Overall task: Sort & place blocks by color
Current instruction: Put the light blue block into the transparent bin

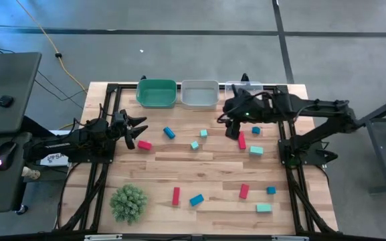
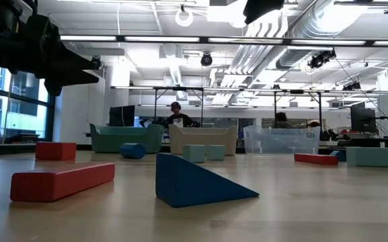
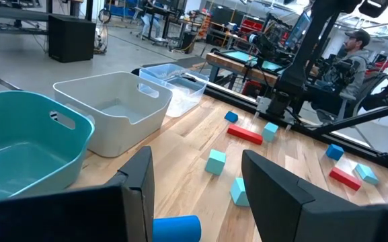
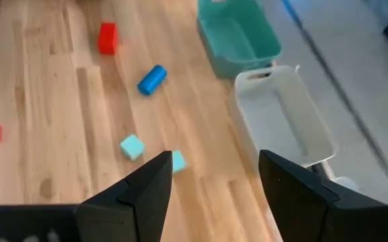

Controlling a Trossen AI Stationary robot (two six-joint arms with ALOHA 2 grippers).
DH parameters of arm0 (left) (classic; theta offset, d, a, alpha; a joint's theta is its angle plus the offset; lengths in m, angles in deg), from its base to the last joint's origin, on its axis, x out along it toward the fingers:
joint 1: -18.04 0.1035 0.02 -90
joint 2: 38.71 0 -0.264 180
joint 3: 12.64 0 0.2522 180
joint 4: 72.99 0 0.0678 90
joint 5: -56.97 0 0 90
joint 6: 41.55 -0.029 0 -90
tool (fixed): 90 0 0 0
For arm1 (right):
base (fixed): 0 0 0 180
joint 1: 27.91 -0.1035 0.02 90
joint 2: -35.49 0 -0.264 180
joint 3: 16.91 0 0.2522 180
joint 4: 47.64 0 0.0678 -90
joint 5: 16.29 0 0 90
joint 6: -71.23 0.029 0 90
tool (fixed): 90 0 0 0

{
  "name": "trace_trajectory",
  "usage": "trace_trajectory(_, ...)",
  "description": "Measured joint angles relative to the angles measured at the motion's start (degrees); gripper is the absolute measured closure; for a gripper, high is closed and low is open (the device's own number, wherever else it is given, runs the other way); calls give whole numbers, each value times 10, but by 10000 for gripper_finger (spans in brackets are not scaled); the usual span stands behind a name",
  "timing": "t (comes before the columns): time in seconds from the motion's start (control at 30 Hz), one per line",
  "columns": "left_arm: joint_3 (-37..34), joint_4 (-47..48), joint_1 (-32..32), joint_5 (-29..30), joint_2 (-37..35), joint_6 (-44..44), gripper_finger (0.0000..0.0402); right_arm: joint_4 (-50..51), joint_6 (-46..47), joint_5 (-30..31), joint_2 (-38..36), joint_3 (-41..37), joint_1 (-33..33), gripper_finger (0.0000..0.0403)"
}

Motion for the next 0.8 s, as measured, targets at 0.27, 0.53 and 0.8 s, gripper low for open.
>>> trace_trajectory(0.27,0,0,0,0,0,0,254,5,-7,-46,49,12,34,189)
trace_trajectory(0.53,0,0,0,0,0,-6,254,3,-69,-133,107,11,59,189)
trace_trajectory(0.8,0,0,0,0,0,-64,254,-8,-174,-163,190,11,63,189)
